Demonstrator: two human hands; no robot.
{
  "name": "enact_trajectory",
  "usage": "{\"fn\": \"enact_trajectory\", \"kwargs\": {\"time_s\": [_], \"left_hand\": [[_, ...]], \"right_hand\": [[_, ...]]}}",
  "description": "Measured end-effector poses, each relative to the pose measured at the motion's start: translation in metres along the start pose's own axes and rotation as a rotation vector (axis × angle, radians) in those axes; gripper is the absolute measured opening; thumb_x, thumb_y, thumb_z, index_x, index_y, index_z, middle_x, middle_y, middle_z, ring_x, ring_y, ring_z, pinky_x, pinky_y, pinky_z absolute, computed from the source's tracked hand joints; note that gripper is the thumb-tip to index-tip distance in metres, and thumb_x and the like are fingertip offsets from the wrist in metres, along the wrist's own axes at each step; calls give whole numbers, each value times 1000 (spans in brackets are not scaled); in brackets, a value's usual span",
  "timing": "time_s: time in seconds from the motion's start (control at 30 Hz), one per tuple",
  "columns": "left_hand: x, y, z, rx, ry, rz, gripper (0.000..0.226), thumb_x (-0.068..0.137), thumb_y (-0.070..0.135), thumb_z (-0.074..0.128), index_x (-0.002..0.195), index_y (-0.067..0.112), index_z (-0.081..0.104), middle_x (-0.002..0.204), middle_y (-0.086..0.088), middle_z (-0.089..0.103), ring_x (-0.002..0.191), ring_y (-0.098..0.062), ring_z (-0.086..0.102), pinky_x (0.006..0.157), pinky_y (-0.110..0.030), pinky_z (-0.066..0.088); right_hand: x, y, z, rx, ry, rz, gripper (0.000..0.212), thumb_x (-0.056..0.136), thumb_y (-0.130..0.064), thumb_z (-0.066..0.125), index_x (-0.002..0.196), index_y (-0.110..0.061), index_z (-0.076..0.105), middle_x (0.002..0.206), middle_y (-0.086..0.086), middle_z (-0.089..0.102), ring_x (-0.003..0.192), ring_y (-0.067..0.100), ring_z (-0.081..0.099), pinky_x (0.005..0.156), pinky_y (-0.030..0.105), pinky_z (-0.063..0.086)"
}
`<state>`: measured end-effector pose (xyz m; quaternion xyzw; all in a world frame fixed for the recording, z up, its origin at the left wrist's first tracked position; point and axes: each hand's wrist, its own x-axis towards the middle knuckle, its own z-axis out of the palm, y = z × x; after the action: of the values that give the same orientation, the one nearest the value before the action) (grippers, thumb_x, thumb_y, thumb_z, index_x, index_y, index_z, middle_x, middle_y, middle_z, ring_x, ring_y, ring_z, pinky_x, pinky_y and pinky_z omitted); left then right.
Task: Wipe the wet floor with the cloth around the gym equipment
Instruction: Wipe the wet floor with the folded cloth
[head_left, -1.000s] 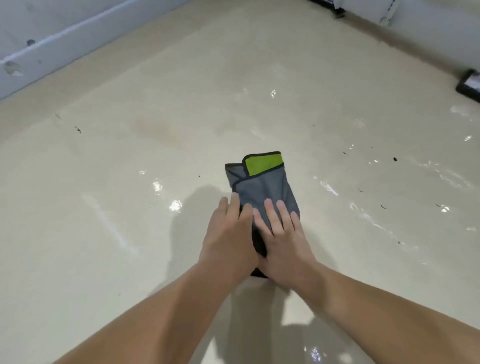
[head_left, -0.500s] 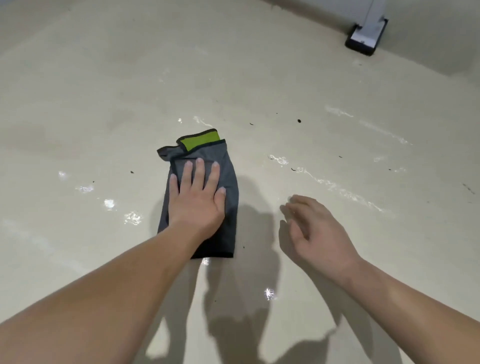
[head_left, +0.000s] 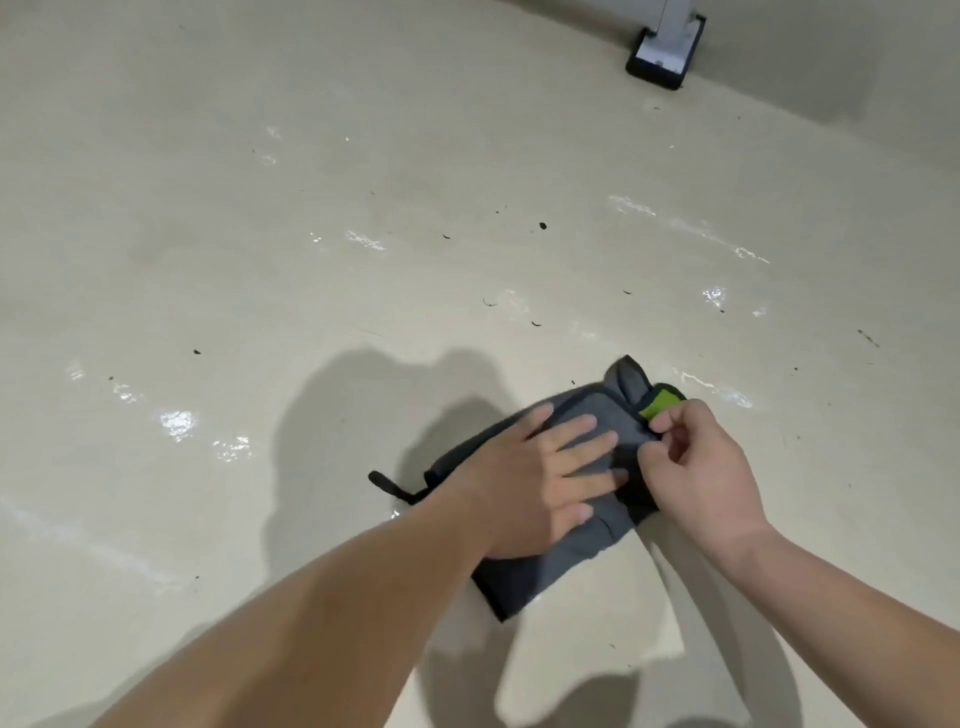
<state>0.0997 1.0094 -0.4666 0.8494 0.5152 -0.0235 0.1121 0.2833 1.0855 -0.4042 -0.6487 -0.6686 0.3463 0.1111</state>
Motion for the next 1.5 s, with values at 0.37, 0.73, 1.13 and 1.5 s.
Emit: {"fn": "enact_trajectory", "kwargs": {"time_s": [0.37,0.73,1.13,1.5], "left_hand": [[-27,-12,3,-94,15,-678,60,106,45,21,163,27,32,171,-7,26,157,-39,20,124,-61,22],[69,5,-57,-414,-144,-124,60,104,26,36,162,33,30,172,12,22,161,-14,8,130,-37,13],[45,-37,-64,-364,123,-354,44,70,4,40,104,7,69,106,-9,58,100,-36,54,85,-42,51],[26,-51,-77,-253,43,-450,74,76,19,27,145,9,53,160,-20,39,147,-48,33,119,-57,31]], "right_hand": [[6,-7,25,-15,60,-191,20,88,-14,56,100,-30,57,96,-14,56,87,9,56,76,28,43],[-20,11,26,345,-59,-114,48,109,-24,38,155,-32,30,151,-34,29,141,-21,20,119,13,18],[102,57,-32,-367,88,435,122,79,-93,22,161,-10,-13,167,13,-24,155,26,-21,125,42,-11],[60,-34,83,-632,-37,-244,93,86,-68,-2,163,-16,0,167,25,-15,154,41,-19,125,53,-7]]}}
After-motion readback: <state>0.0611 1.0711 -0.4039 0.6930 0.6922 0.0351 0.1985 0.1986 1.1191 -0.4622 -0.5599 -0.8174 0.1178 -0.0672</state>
